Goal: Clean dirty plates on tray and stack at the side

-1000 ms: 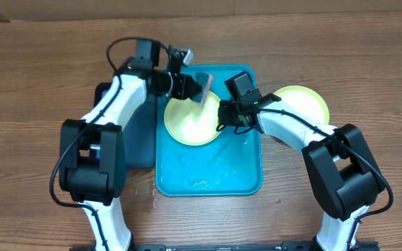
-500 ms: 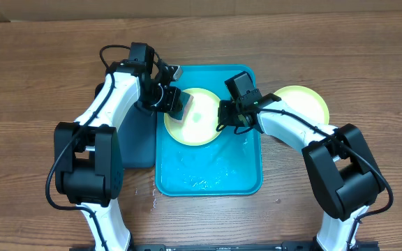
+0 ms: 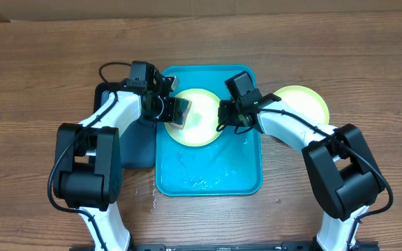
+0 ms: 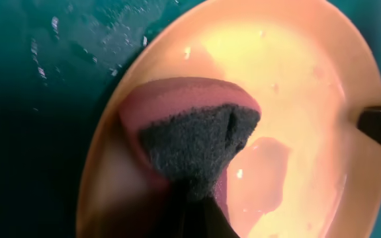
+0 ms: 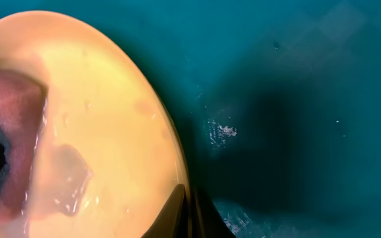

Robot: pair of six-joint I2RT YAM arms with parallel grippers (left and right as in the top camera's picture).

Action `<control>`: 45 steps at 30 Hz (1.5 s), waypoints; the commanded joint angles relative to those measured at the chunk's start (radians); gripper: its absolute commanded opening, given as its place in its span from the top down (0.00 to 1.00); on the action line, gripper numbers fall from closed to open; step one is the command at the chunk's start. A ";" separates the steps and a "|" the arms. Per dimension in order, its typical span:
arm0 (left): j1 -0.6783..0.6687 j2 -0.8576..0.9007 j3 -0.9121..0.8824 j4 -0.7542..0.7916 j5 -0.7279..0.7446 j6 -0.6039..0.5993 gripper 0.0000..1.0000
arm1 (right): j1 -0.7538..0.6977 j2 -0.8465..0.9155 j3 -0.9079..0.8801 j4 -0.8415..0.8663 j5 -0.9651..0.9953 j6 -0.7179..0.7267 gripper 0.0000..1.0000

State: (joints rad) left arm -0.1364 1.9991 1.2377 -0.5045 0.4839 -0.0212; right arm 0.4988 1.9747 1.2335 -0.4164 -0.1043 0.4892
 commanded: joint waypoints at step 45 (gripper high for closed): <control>0.231 -0.283 0.067 -0.422 -0.319 -0.204 0.16 | 0.007 -0.018 -0.003 0.010 -0.001 -0.008 0.72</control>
State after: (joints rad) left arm 0.0864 1.7367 1.2087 -0.9146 0.1207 -0.2073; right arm 0.4992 1.9747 1.2331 -0.4122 -0.1154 0.4854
